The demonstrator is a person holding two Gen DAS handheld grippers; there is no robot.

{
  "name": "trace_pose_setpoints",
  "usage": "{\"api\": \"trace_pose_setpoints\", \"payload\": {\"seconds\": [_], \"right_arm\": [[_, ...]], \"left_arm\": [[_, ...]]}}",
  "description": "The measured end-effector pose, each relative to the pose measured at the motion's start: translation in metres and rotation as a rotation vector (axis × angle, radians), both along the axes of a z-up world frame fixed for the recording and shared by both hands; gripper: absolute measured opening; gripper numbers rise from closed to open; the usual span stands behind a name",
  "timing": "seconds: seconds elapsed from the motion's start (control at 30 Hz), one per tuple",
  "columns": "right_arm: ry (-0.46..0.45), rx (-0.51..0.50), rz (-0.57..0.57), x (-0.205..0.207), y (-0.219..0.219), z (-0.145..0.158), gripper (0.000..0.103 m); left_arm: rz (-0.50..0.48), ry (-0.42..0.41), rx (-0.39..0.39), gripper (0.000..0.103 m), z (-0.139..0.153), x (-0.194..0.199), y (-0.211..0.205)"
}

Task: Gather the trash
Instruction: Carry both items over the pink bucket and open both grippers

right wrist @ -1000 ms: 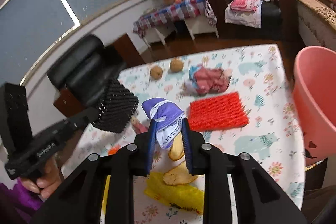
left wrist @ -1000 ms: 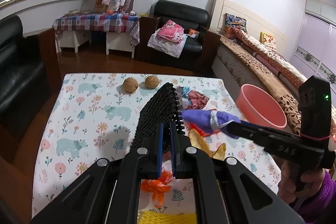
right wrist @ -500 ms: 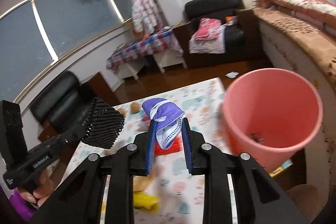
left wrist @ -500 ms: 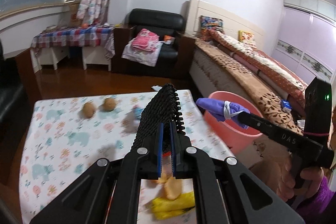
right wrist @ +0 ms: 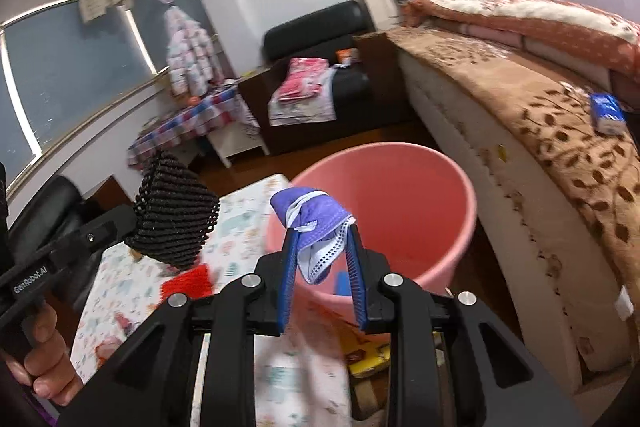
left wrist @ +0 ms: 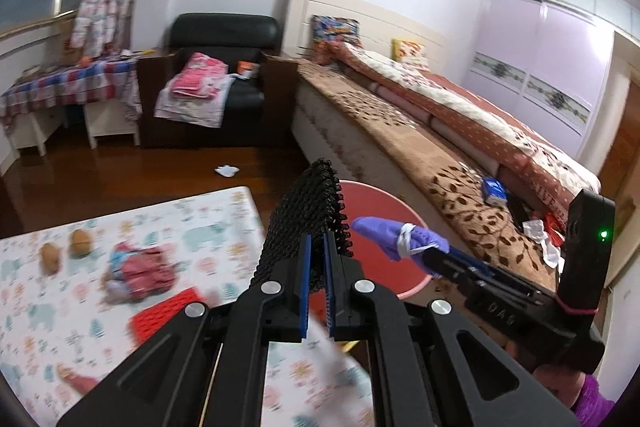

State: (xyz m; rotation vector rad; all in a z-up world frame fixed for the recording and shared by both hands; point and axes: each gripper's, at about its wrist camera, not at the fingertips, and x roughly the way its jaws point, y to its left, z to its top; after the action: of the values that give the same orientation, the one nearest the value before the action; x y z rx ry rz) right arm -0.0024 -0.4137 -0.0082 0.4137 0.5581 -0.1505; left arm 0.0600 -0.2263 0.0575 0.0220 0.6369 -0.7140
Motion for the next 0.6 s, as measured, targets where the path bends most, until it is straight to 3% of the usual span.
{"api": "trace_pose_setpoints", "payload": {"seconds": [0.23,0.6], "right_arm": [[0.045,0.029,-0.054,0.0,-0.027,-0.02,0.025],[0.096,0.036,-0.089,0.01,-0.042,-0.036,0.025]], "left_arm": [[-0.063,0.042,0.057,0.005,-0.025,0.01,-0.059],[-0.053,0.083,0.116,0.006,-0.052,0.03,-0.085]]}}
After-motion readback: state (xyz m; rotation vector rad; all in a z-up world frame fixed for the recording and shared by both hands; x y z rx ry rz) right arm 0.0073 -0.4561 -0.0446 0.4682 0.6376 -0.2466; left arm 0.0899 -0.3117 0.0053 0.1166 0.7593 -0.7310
